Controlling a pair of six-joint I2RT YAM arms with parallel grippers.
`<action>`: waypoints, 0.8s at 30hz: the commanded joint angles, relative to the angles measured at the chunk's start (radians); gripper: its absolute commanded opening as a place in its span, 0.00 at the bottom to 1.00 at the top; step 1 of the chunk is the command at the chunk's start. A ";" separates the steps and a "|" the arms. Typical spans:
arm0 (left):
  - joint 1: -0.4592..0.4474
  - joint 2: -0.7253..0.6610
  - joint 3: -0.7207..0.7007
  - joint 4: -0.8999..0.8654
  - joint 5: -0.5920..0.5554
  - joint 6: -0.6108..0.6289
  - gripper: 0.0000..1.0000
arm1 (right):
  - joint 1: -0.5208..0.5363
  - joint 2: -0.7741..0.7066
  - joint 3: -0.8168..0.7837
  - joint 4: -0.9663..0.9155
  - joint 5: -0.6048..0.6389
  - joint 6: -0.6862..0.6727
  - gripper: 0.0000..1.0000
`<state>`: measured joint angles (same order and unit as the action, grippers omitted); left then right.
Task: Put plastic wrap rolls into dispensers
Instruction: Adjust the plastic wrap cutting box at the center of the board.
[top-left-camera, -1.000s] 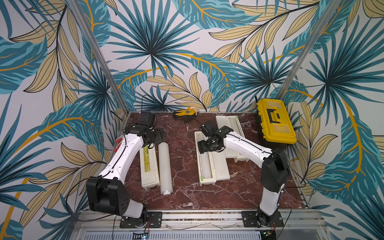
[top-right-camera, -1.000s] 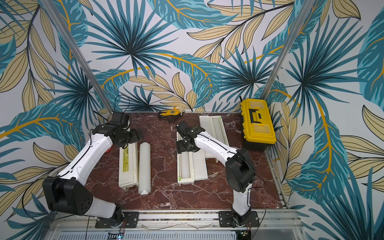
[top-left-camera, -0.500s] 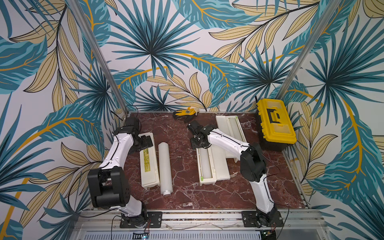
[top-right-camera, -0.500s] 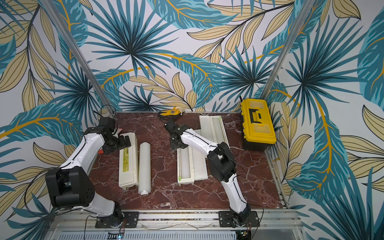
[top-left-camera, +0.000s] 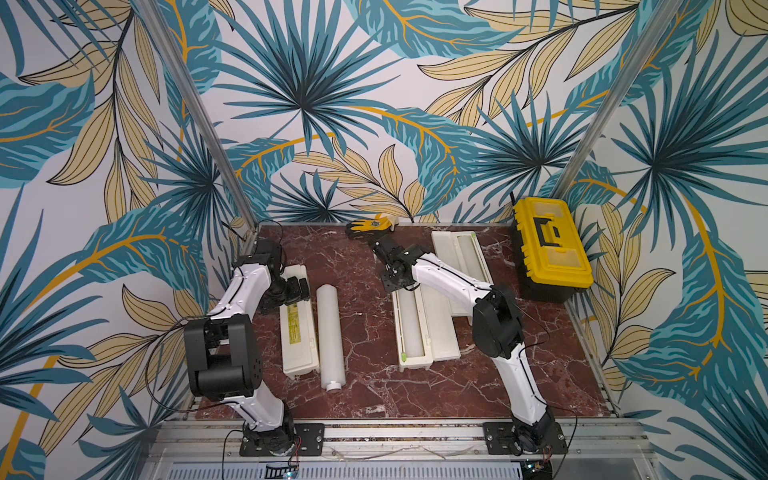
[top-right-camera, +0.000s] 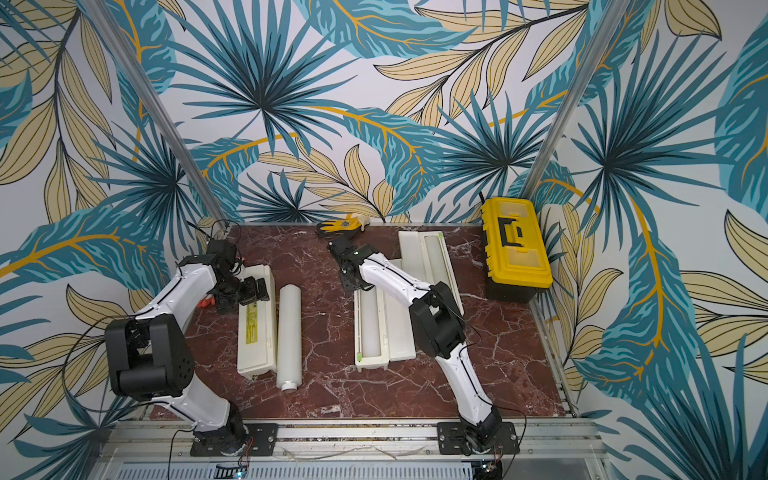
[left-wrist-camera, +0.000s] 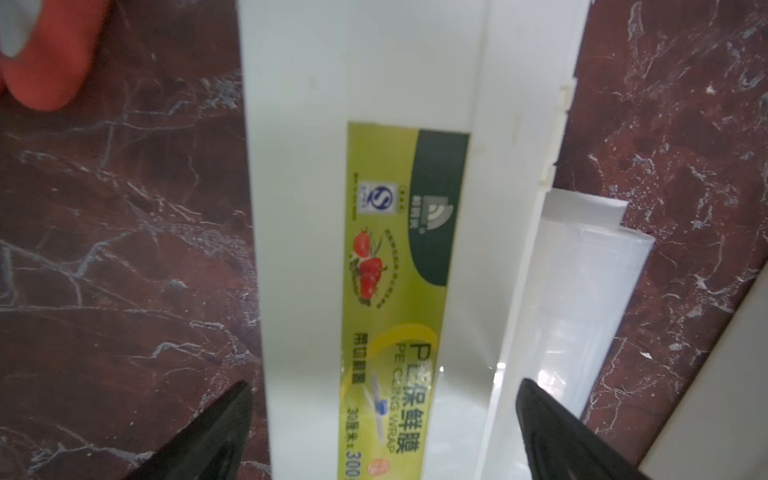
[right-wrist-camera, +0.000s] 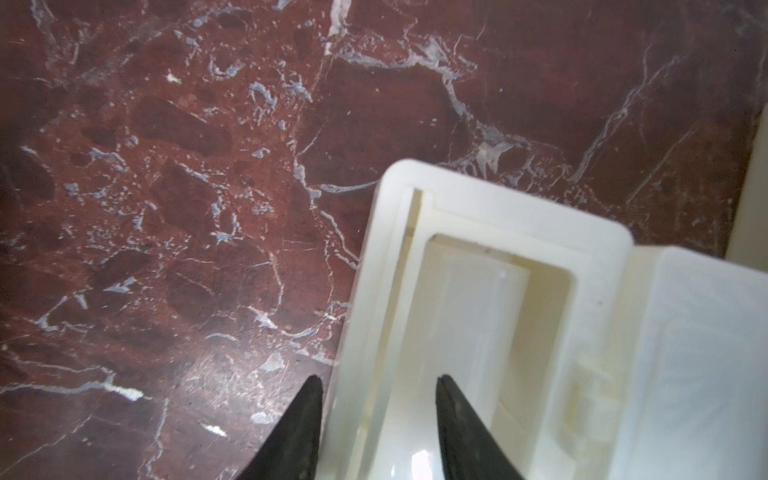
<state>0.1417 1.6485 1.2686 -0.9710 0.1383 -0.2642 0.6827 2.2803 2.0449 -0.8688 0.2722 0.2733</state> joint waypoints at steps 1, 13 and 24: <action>0.007 0.015 -0.027 0.035 0.051 0.017 1.00 | -0.017 0.062 0.008 -0.050 0.037 -0.066 0.45; -0.031 0.115 -0.004 0.056 0.012 -0.029 0.99 | -0.061 0.127 0.070 -0.020 0.042 -0.198 0.44; -0.055 0.165 -0.005 0.069 -0.016 -0.032 0.87 | -0.098 0.144 0.145 -0.085 0.011 -0.221 0.69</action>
<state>0.0994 1.7668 1.2694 -0.9279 0.1360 -0.2787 0.6243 2.3852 2.1960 -0.8497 0.2638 0.0395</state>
